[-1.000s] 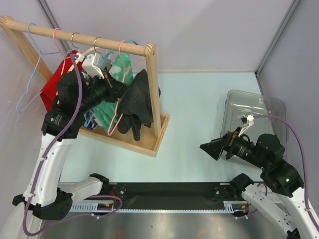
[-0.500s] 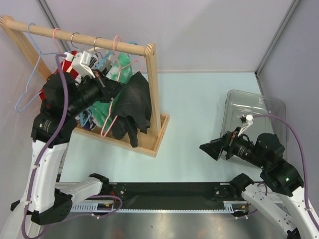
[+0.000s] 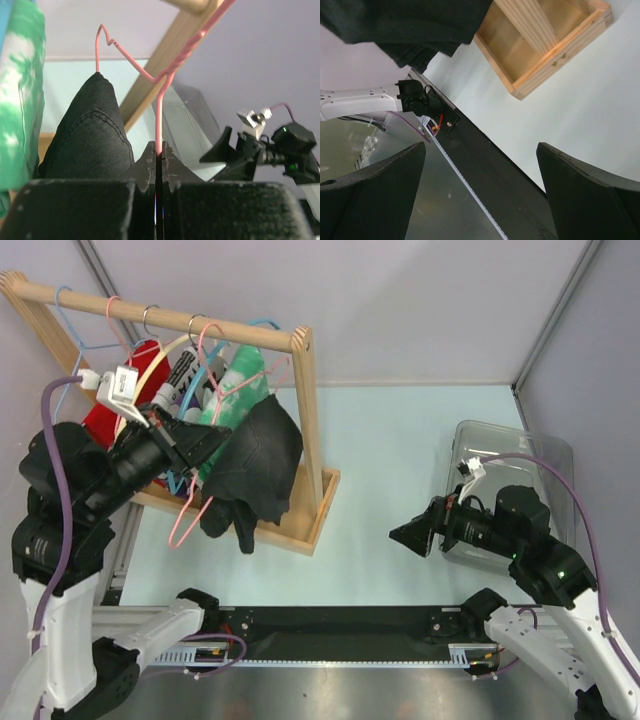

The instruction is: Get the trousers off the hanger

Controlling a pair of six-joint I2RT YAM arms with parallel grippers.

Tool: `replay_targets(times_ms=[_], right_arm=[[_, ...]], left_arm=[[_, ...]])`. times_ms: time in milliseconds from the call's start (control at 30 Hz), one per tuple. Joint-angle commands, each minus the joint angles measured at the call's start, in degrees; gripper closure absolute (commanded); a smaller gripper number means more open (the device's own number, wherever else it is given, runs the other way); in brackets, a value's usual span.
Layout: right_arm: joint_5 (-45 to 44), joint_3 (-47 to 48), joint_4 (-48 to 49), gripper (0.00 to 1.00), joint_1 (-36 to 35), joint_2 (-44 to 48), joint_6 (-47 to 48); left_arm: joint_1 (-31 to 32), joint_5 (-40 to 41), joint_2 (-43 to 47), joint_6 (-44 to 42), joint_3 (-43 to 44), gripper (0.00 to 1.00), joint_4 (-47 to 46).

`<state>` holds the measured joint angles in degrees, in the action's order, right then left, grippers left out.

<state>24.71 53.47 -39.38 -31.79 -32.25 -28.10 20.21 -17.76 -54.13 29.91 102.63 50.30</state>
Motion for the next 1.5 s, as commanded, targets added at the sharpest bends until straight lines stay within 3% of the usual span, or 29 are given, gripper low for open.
replay_targets(times_ms=[0, 267, 533, 667, 833, 933, 1067, 1267, 1400, 1467], right_arm=[[1.6, 2.8, -0.7, 0.0, -1.2, -2.6, 4.2], [-2.1, 2.6, -1.4, 0.0, -5.6, -6.9, 5.1], [-4.5, 1.5, -2.1, 0.0, -6.4, -7.1, 4.8], [-6.2, 1.0, -2.5, 0.0, -6.4, -6.4, 4.3], [-10.2, 1.9, -4.4, 0.0, -6.4, -5.1, 3.1], [-12.7, 2.8, -6.1, 0.0, -6.4, -4.5, 1.3], [-15.2, 4.9, -8.6, 0.0, -6.4, -3.6, 0.4], [-19.7, 8.6, -11.7, 0.0, -6.4, -2.5, 0.3], [-21.8, 10.5, -12.9, 0.0, -6.4, -1.8, 0.4], [-22.3, 12.0, -13.4, 0.0, -6.4, -1.9, 1.2]], left_arm=[[-0.5, -2.5, 7.2, 1.7, -0.5, 1.0, -2.4], [-0.3, -7.4, 14.6, -0.3, 0.7, 1.0, 8.6], [5.7, -21.9, 19.2, -0.6, -2.9, 1.0, 8.3], [7.3, -30.1, 18.9, 4.1, -9.6, 1.0, -2.4], [7.3, -27.5, 13.4, 7.9, -11.7, 1.0, -8.4], [7.3, -27.3, 11.9, 12.8, -17.6, 1.0, -21.3], [11.6, -20.0, 6.3, 12.8, -16.3, 1.0, -24.5], [32.2, -1.2, -5.9, 6.8, -5.8, 1.0, -25.3], [42.4, 19.5, -12.7, 2.8, 0.3, 1.0, -24.9], [46.5, 25.3, -15.6, 1.6, 3.4, 1.0, -24.9]])
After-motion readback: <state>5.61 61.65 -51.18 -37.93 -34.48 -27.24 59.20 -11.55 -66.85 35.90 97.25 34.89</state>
